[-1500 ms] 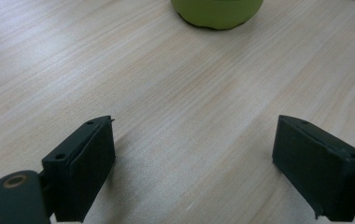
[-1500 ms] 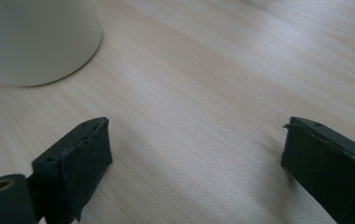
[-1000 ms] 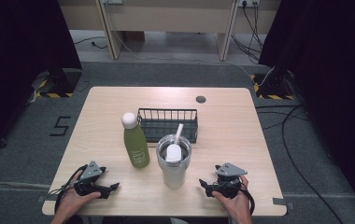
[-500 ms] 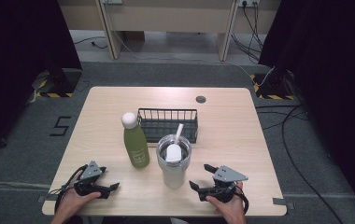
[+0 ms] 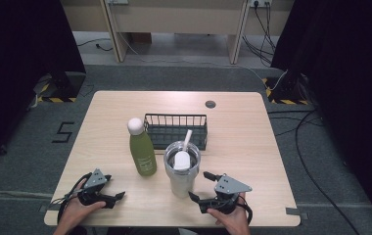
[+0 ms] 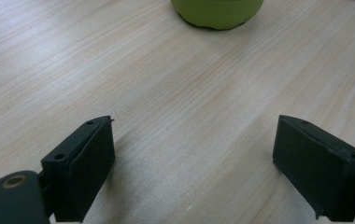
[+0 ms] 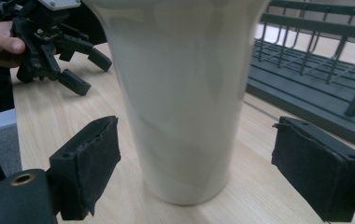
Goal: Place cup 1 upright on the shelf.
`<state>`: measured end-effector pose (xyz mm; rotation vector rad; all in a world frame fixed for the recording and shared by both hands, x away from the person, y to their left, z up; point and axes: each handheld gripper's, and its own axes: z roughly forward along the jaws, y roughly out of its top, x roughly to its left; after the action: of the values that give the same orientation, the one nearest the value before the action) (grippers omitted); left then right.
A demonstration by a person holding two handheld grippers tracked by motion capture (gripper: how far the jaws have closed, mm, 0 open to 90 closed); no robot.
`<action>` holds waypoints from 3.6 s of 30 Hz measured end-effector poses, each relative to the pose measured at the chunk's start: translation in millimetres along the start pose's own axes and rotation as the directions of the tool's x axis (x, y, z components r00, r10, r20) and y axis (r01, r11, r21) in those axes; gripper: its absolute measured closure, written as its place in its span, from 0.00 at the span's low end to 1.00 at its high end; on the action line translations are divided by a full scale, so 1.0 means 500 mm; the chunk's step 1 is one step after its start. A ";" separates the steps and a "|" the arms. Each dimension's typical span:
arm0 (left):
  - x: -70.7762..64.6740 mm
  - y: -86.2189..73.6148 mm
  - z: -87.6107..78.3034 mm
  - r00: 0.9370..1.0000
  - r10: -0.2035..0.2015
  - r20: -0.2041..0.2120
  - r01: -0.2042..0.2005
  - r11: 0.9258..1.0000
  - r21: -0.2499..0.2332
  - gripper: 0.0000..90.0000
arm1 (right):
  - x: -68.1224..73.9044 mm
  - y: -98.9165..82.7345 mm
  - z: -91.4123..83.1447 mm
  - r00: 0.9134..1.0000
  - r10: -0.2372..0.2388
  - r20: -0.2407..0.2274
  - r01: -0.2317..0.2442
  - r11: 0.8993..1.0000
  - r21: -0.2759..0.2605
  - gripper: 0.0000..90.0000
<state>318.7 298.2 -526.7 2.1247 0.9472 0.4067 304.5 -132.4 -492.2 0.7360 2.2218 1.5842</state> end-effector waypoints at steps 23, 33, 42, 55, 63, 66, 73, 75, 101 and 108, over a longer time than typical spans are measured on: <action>0.000 0.000 0.000 1.000 0.000 -0.001 0.000 1.000 0.002 0.13 | 0.009 0.012 0.078 0.998 -0.055 0.005 0.055 0.998 -0.017 0.13; 0.000 0.000 -0.001 1.000 0.002 -0.001 -0.002 1.000 0.003 0.14 | 0.004 0.009 0.111 0.999 -0.047 -0.013 0.047 0.998 -0.051 0.10; 0.000 0.000 0.000 1.000 0.003 0.000 -0.003 1.000 0.003 0.13 | 0.007 0.009 0.131 0.999 -0.047 -0.011 0.046 0.996 -0.080 0.12; 0.000 0.000 -0.001 1.000 0.003 0.001 -0.003 1.000 0.003 0.13 | 0.010 0.008 0.131 0.999 -0.041 0.008 0.042 0.994 -0.100 0.12; 0.000 0.000 0.000 1.000 0.001 0.000 -0.001 1.000 0.002 0.13 | 0.000 0.036 0.118 0.999 -0.033 0.021 0.036 0.993 -0.116 0.13; 0.000 0.000 0.000 1.000 0.001 0.001 -0.001 1.000 0.002 0.13 | -0.007 0.049 0.111 0.999 -0.041 0.031 0.044 0.991 -0.124 0.13; 0.000 0.000 0.000 1.000 0.001 0.002 -0.001 1.000 0.002 0.13 | -0.022 0.073 0.098 0.998 -0.034 0.057 0.041 0.992 -0.121 0.13; 0.000 0.000 0.000 1.000 0.001 0.002 -0.001 1.000 0.002 0.13 | -0.029 0.086 0.094 0.996 -0.039 0.076 0.048 0.991 -0.121 0.13; 0.000 0.000 0.000 1.000 -0.001 0.001 0.001 1.000 0.000 0.13 | -0.072 0.202 0.093 0.993 -0.041 0.107 0.056 0.988 -0.147 0.13; 0.000 0.000 0.000 1.000 0.000 0.002 0.000 1.000 0.002 0.13 | -0.095 0.239 0.103 0.993 -0.024 0.114 0.041 0.987 -0.156 0.13</action>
<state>318.6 298.2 -526.5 2.1265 0.9466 0.4046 397.5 -89.3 -399.3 0.7207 1.9928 1.6391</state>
